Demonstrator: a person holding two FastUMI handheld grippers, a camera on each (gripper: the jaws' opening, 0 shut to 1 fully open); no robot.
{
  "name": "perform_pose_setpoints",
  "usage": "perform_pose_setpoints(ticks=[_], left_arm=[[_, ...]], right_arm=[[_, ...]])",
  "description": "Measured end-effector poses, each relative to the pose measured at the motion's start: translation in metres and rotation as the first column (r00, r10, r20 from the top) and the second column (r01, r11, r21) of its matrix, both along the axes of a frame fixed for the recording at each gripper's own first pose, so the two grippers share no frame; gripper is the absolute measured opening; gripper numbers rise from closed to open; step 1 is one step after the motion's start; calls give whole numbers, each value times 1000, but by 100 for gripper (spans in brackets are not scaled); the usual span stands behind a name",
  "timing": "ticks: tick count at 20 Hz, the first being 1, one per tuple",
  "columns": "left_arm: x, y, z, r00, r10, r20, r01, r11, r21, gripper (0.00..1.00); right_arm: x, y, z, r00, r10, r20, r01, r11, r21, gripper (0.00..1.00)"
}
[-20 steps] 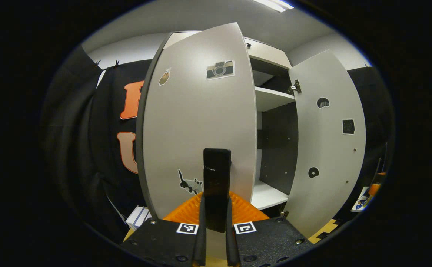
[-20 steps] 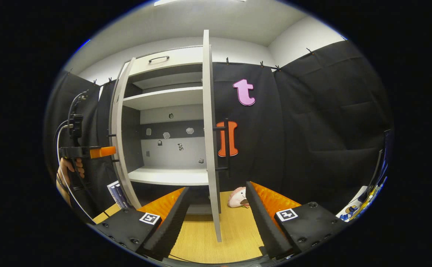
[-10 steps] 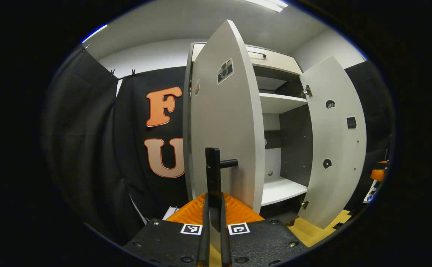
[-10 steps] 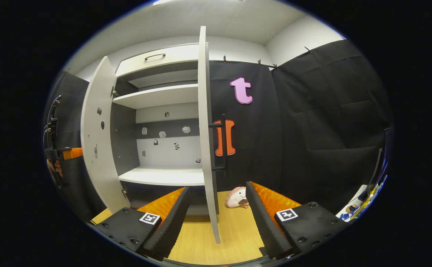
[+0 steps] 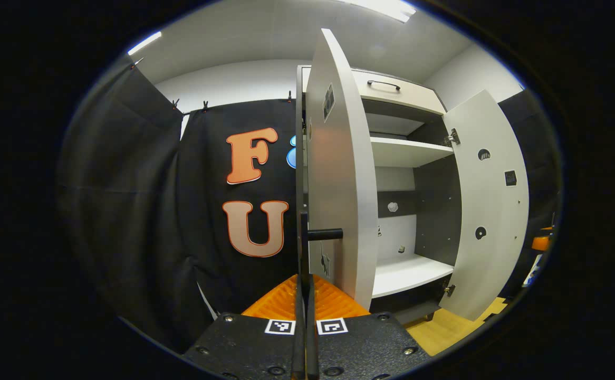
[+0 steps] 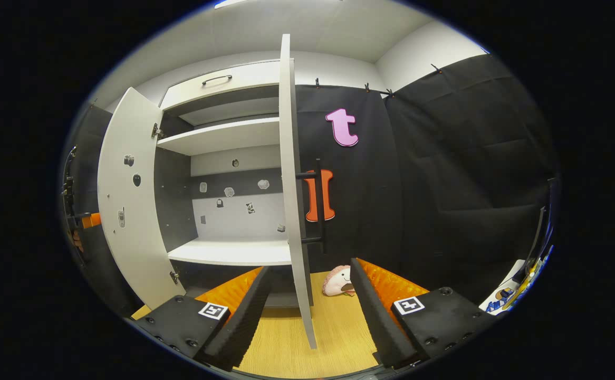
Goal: Open the right door of the double-door shoe cabinet with the right hand, and open the left door with the left hand.
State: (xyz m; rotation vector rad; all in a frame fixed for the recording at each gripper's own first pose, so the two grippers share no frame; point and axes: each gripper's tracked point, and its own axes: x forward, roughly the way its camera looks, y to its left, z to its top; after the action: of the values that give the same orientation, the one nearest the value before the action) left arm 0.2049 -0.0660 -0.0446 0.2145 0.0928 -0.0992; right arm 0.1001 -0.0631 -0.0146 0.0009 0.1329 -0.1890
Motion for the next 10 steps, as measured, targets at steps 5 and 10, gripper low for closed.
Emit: perform_pose_setpoints(ticks=[5, 10], left_arm=[[1, 2, 1, 1000, -4, 10, 5, 999, -49, 2], [-11, 5, -1, 1000, 5, 2, -5, 999, -32, 1]], right_arm=[[-4, 0, -5, 1000, -1, -16, 1, 1000, -8, 98], [-6, 2, -7, 1000, 4, -26, -4, 1000, -12, 98]])
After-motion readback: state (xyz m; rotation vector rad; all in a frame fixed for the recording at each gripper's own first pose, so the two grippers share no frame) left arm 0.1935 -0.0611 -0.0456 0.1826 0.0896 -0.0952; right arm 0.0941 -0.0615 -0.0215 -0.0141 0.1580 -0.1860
